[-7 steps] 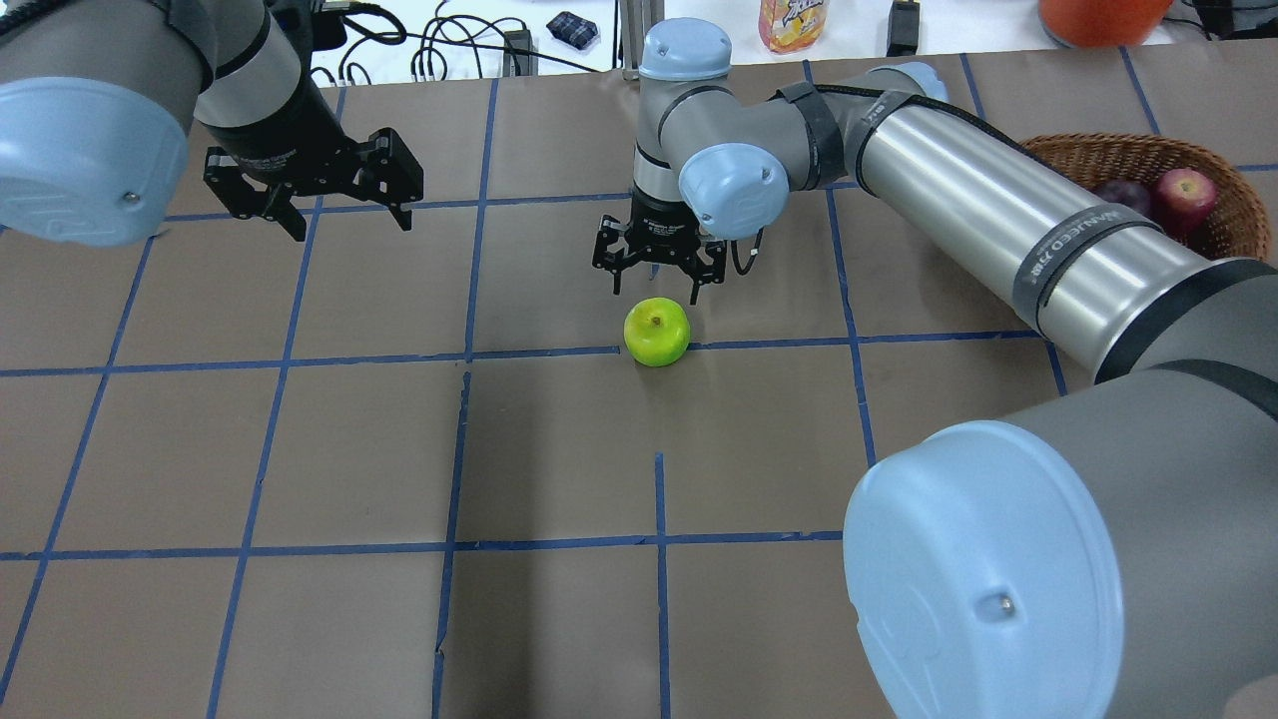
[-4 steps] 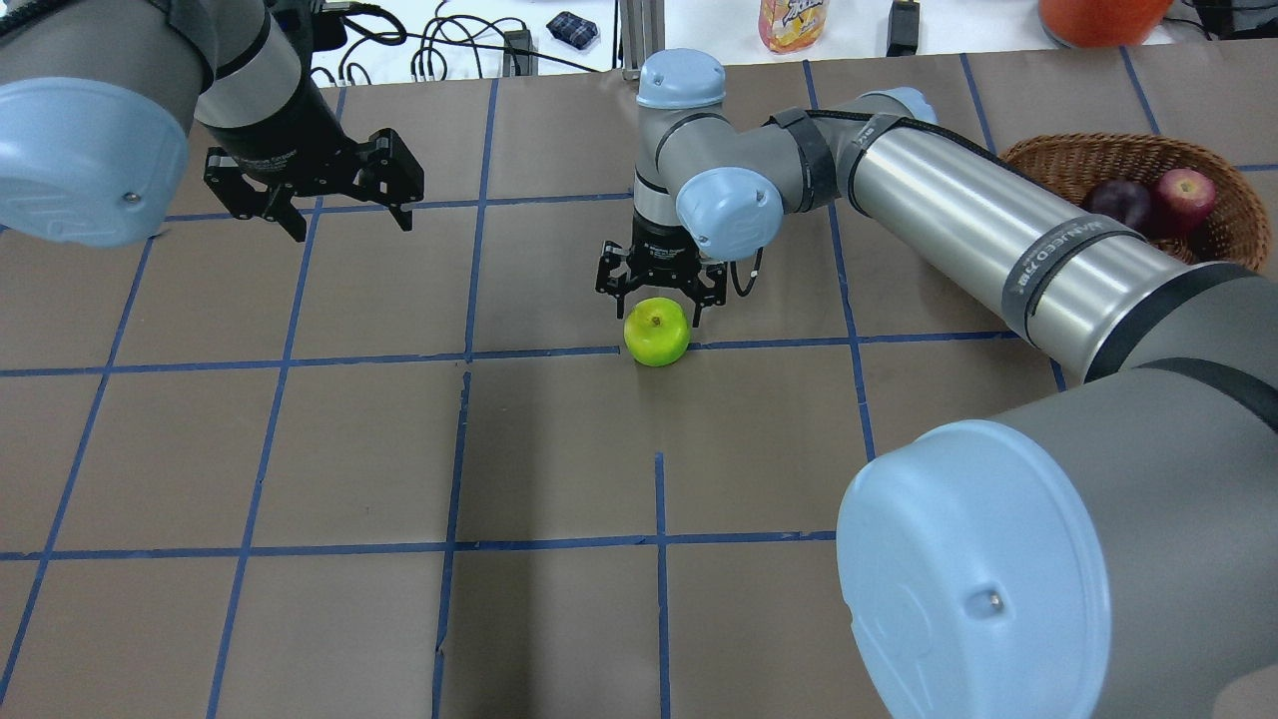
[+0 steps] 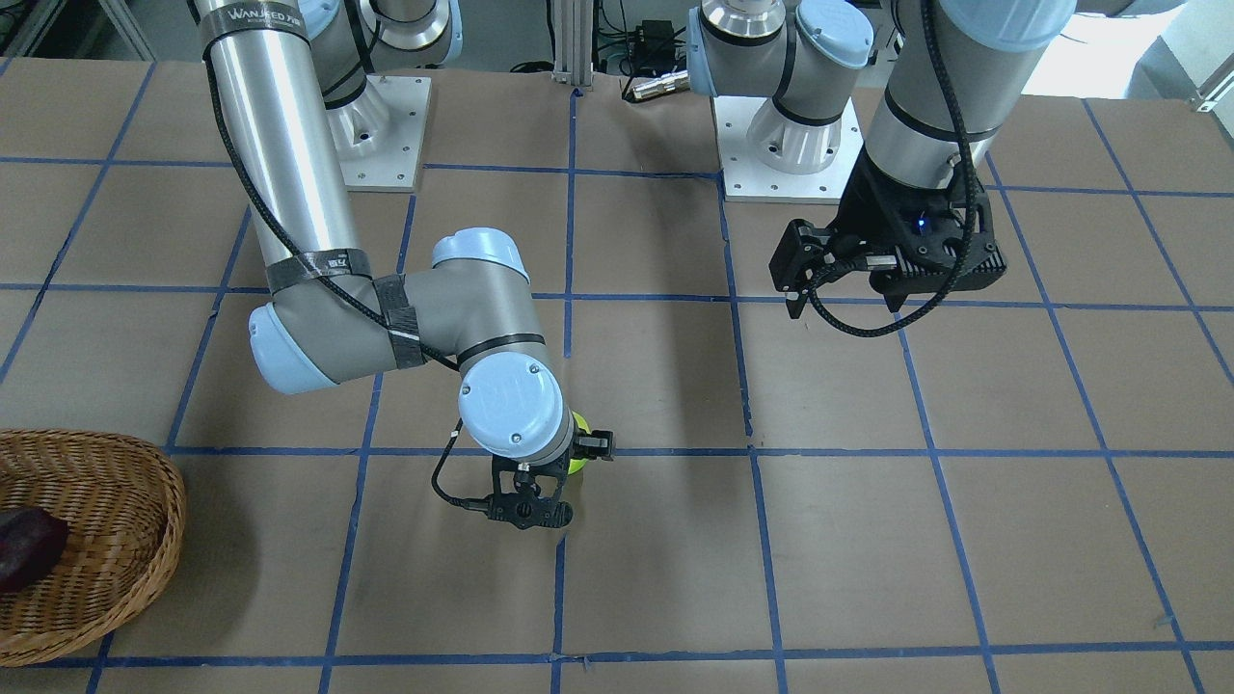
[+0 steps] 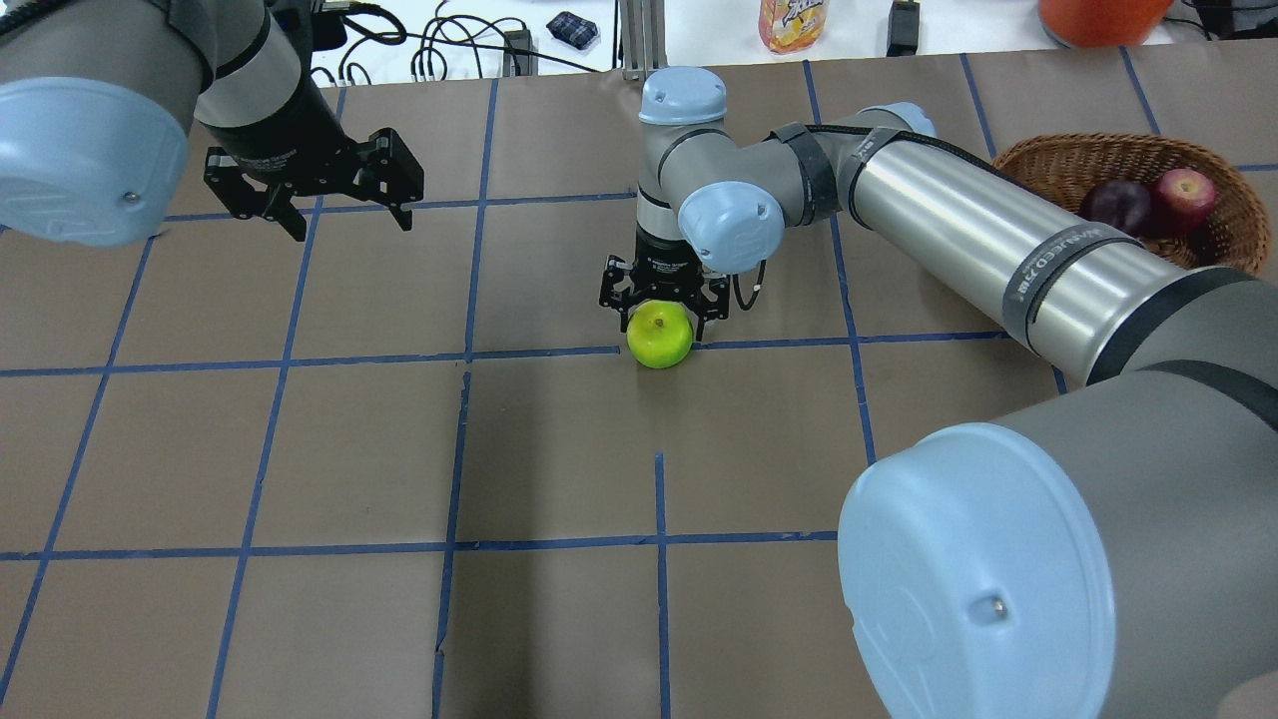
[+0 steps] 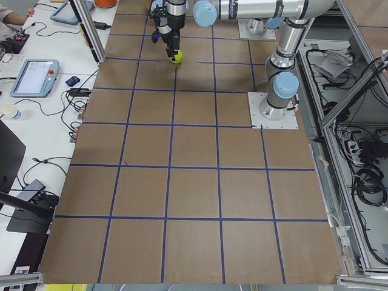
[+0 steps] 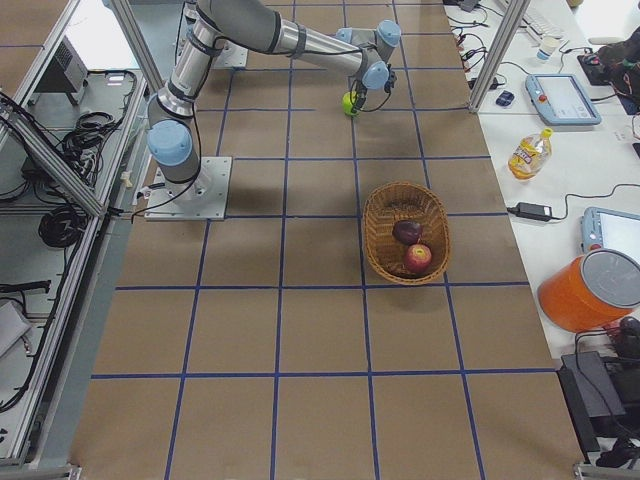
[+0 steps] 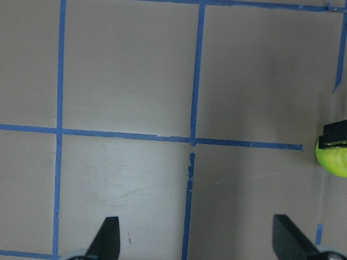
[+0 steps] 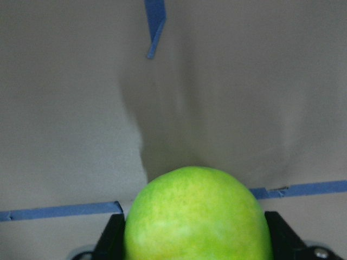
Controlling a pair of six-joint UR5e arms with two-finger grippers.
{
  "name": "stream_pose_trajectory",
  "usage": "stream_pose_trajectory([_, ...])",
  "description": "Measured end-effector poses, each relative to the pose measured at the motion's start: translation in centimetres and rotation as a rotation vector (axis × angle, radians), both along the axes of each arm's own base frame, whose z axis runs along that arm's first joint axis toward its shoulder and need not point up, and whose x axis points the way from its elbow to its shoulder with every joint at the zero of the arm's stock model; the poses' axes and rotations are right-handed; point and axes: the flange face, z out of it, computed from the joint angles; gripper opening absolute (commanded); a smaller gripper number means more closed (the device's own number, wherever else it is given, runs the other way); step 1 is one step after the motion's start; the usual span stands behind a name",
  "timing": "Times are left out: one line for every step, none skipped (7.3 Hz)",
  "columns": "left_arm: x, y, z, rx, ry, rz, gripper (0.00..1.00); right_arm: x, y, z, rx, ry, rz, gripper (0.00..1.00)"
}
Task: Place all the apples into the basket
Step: 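Carry the green apple into the basket and open the right gripper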
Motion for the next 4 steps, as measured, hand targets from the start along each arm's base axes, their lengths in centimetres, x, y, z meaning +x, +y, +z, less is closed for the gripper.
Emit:
stream_pose_trajectory([0.0, 0.0, 0.0, 0.000, 0.000, 0.001, 1.00, -0.3, -0.5, 1.0, -0.019, -0.006, -0.002, 0.00])
stream_pose_trajectory([0.0, 0.0, 0.0, 0.000, 0.000, 0.001, 1.00, -1.4, -1.5, 3.4, -0.048, -0.015, -0.017, 0.00])
stream_pose_trajectory([0.0, 0.0, -0.1, 0.003, 0.001, 0.000, 1.00, -4.2, -3.1, 6.7, -0.066, -0.006, -0.055, 0.00])
stream_pose_trajectory([0.0, -0.1, -0.2, 0.004, 0.002, 0.000, 1.00, -9.3, -4.9, 10.0, -0.058, 0.022, -0.097, 0.00])
